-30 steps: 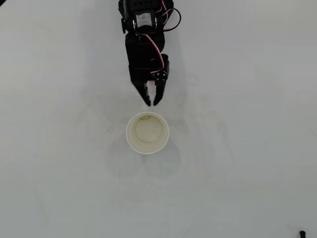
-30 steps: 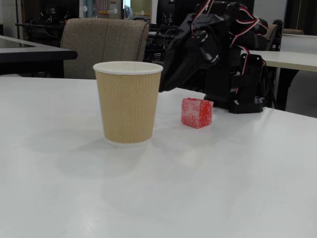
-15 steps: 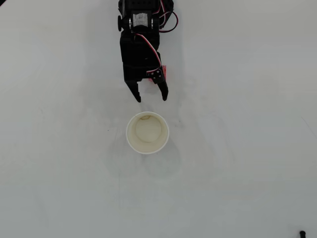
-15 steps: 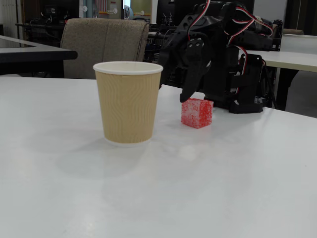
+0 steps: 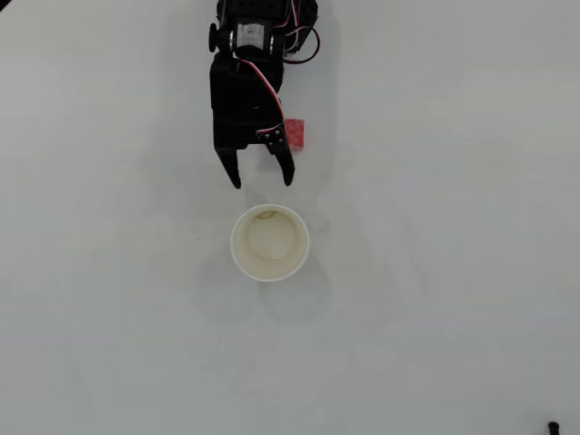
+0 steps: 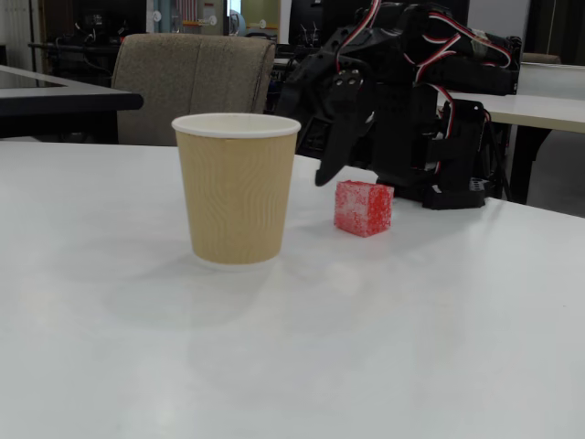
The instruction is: Grasp a red cube and put it in the cup.
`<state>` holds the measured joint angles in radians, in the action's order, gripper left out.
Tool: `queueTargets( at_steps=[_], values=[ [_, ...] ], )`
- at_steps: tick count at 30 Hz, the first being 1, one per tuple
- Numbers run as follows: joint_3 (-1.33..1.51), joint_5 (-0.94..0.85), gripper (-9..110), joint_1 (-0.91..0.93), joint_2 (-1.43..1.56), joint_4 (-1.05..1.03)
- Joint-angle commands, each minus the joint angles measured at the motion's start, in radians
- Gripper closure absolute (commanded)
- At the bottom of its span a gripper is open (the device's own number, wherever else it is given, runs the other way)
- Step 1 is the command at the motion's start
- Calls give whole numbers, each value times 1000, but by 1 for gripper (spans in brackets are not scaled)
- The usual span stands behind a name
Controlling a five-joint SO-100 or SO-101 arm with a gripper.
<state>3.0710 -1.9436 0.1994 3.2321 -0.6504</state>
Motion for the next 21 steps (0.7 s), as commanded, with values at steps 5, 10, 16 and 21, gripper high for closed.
queueTargets(
  at_steps=[5, 10, 16, 21],
  values=[
    [75, 20, 76, -6, 17, 11],
    [75, 44, 76, 17, 17, 32],
    [75, 43, 75, 21, 17, 18],
    [75, 44, 75, -28, 17, 21]
  ],
)
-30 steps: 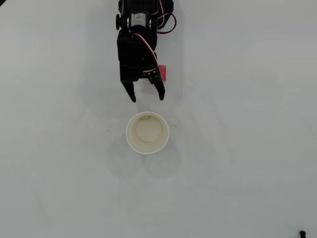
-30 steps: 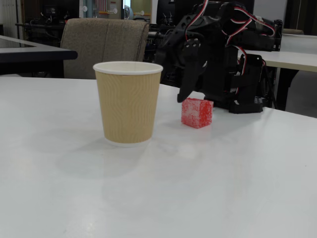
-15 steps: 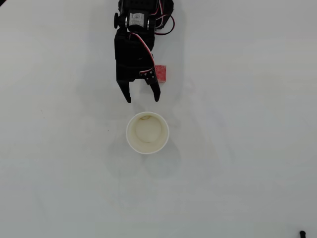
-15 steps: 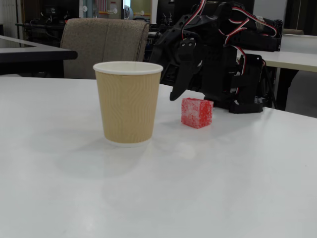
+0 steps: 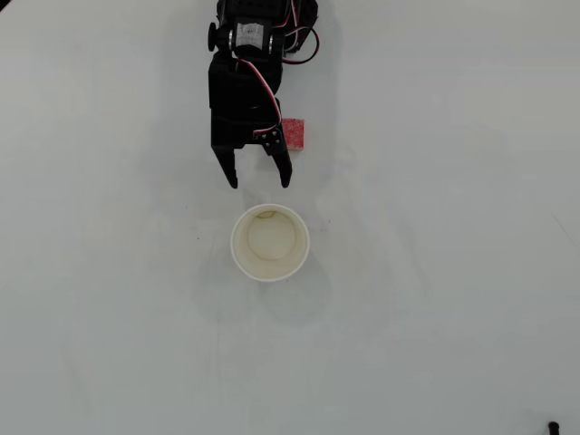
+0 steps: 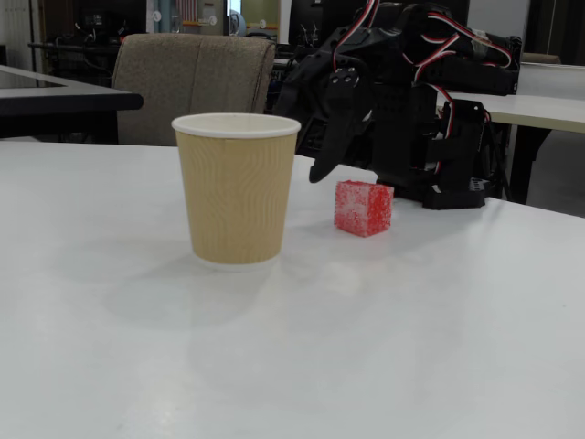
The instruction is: Grasp a red cube and put it in the cup.
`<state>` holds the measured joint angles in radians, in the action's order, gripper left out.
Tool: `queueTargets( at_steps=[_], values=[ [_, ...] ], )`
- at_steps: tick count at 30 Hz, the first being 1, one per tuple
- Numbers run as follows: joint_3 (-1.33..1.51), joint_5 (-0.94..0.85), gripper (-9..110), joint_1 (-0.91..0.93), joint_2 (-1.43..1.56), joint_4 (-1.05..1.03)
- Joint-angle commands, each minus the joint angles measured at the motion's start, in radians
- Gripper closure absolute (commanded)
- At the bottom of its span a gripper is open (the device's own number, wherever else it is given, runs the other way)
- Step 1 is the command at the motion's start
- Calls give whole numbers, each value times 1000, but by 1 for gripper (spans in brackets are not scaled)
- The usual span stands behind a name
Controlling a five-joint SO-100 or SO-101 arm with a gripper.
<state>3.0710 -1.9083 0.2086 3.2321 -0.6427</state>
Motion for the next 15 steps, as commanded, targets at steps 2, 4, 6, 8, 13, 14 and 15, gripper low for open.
queueTargets(
  at_steps=[2, 4, 6, 8, 13, 14, 15],
  values=[
    [75, 9, 75, -86, 17, -3],
    [75, 9, 75, -137, 17, -23],
    [75, 9, 75, -179, 17, -43],
    [75, 9, 75, -210, 17, -55],
    [75, 9, 75, -252, 17, -84],
    [75, 9, 75, -258, 17, -84],
    [75, 3, 75, -261, 17, -84]
  ],
)
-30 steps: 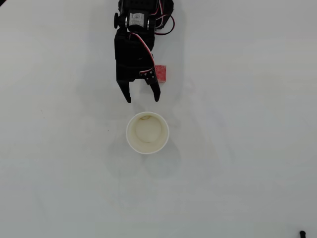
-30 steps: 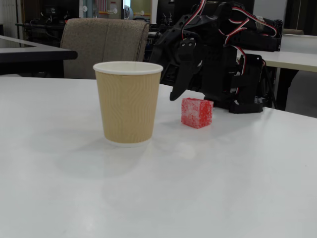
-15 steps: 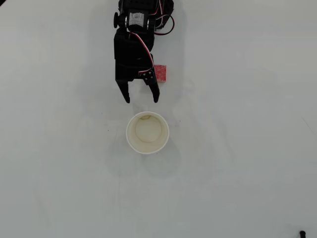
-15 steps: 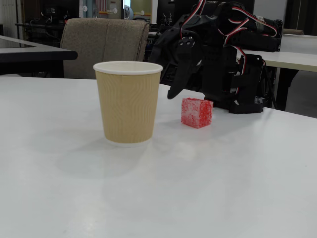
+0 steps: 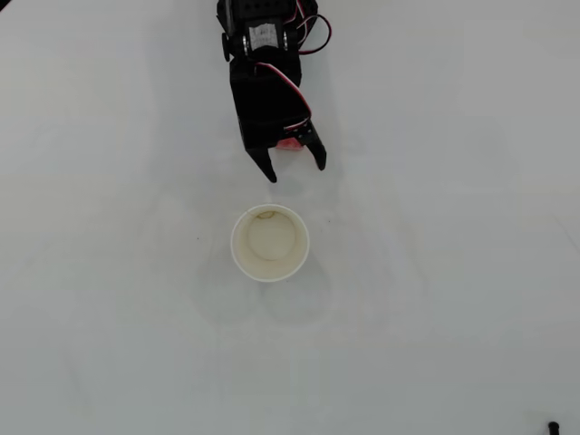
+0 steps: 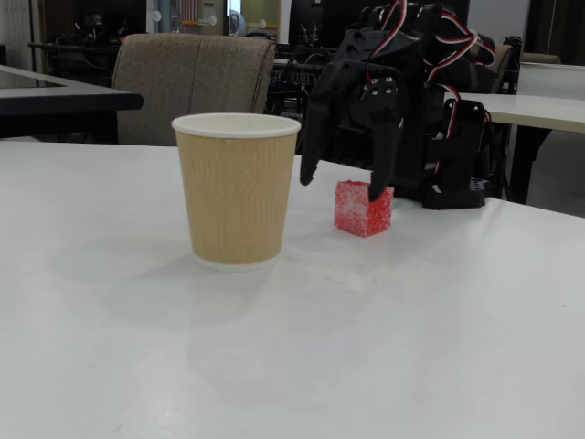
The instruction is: Grasp a red cube and put it in the cup.
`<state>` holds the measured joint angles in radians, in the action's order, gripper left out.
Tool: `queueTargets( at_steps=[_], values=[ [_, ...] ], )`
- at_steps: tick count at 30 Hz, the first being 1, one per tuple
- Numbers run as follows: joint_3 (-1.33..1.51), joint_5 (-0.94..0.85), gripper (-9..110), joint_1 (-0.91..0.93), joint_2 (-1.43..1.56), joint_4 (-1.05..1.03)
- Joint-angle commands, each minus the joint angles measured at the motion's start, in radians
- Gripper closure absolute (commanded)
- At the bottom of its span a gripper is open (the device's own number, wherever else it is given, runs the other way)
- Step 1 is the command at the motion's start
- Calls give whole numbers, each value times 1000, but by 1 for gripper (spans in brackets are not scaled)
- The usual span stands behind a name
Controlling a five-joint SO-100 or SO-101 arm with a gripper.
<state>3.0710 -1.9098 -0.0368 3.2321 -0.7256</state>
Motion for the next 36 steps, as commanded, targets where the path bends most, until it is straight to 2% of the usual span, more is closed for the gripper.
queueTargets(
  at_steps=[1, 5, 21, 36],
  values=[
    [75, 5, 75, -20, 17, -2],
    [75, 8, 75, -32, 15, -12],
    [75, -3, 75, 28, 15, -278],
    [75, -20, 75, 107, 17, -360]
  ],
)
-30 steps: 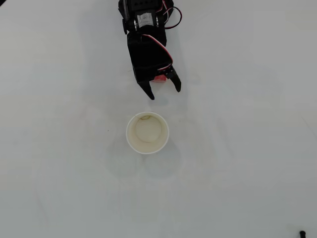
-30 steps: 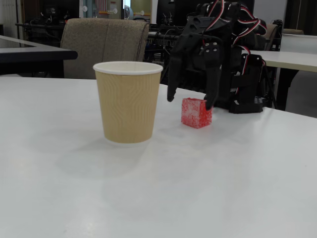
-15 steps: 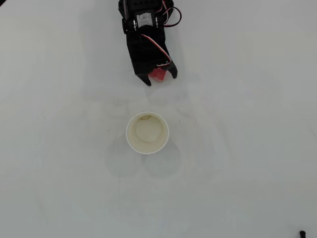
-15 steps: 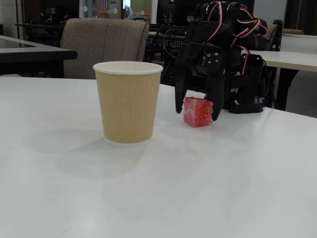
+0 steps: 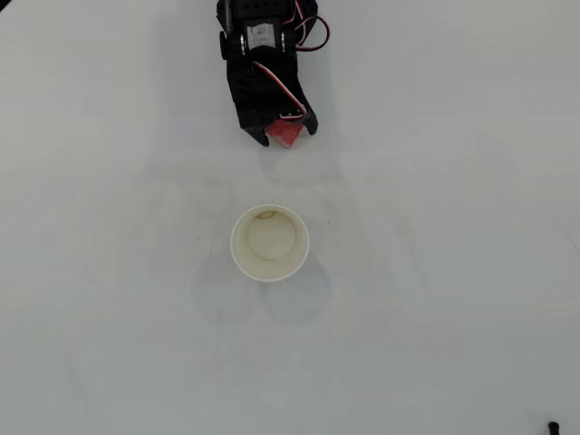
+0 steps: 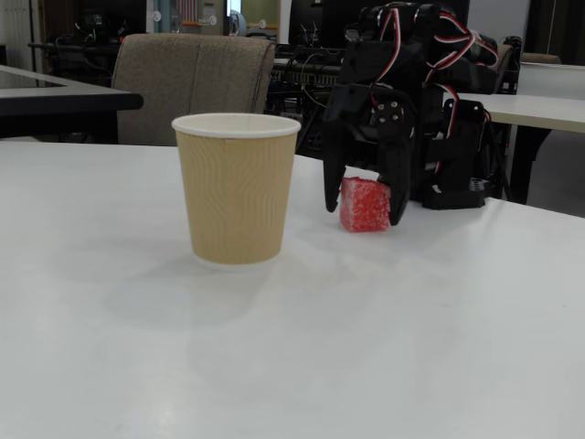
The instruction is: Grasp a red cube and put it in the cup.
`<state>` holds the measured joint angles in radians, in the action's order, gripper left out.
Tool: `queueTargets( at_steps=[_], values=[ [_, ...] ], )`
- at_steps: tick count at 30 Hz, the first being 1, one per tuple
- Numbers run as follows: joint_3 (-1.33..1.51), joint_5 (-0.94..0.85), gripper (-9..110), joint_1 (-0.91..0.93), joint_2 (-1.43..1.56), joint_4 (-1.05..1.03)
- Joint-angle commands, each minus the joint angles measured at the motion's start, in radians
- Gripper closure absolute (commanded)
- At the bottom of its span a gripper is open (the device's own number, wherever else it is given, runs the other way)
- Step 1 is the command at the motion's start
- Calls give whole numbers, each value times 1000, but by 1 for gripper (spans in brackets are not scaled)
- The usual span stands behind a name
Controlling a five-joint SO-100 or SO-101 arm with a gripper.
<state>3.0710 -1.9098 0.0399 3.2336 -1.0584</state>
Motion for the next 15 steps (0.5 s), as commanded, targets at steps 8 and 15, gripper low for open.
queueTargets(
  at_steps=[8, 15],
  values=[
    [75, -32, 76, 57, 15, -49],
    [75, -32, 76, 58, 15, -38]
  ],
)
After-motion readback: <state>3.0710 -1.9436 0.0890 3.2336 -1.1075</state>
